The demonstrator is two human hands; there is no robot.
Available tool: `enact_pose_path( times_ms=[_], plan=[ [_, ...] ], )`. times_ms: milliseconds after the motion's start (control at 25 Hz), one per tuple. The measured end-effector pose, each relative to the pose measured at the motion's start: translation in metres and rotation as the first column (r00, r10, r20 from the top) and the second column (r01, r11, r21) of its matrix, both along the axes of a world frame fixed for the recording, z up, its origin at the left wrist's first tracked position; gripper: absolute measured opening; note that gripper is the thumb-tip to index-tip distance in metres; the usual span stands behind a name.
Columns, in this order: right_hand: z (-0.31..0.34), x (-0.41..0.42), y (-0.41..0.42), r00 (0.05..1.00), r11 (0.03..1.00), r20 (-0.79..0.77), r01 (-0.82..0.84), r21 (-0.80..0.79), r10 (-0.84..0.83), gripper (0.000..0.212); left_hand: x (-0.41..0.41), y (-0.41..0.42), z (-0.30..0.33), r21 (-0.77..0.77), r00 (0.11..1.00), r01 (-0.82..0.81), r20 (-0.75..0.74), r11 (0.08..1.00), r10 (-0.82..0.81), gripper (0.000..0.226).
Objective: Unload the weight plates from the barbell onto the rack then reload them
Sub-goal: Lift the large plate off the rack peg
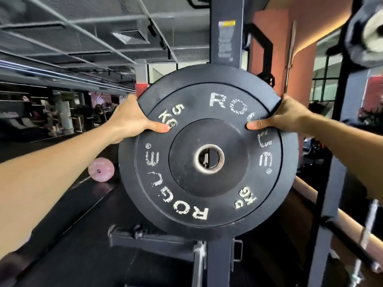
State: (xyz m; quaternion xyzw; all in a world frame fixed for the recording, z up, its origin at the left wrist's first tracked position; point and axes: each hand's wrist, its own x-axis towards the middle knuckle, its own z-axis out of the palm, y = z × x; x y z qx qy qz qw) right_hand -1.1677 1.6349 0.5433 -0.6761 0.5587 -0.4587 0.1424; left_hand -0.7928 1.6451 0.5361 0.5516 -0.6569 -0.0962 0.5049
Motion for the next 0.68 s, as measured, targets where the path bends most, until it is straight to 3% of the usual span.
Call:
enact_pose_path(
  times_ms=[120,280,560,600,680],
  plan=[
    [0.072,-0.012,0.003,1.000,1.000,0.014,-0.001,-0.008,0.001,0.120,-0.006,0.010,0.075,0.013,0.999,-0.041,0.021,0.999,0.041,0.090],
    [0.121,-0.034,0.021,1.000,0.998,-0.031,-0.005,-0.061,0.004,0.111,-0.025,0.029,0.130,-0.033,1.000,-0.022,0.020,0.999,0.023,0.108],
    [0.138,-0.117,0.068,0.996,0.993,-0.083,0.026,-0.114,-0.036,0.080,-0.110,0.054,0.148,-0.018,0.999,0.014,0.035,1.000,-0.013,0.100],
    [0.136,-0.133,0.069,0.996,0.992,-0.082,0.030,-0.125,-0.040,0.079,-0.126,0.057,0.147,-0.012,0.999,0.018,0.039,1.000,-0.018,0.100],
    [0.130,-0.185,0.074,0.994,0.991,-0.097,0.048,-0.121,-0.060,0.097,-0.178,0.060,0.141,-0.003,0.999,0.026,0.044,1.000,-0.026,0.103]
  ],
)
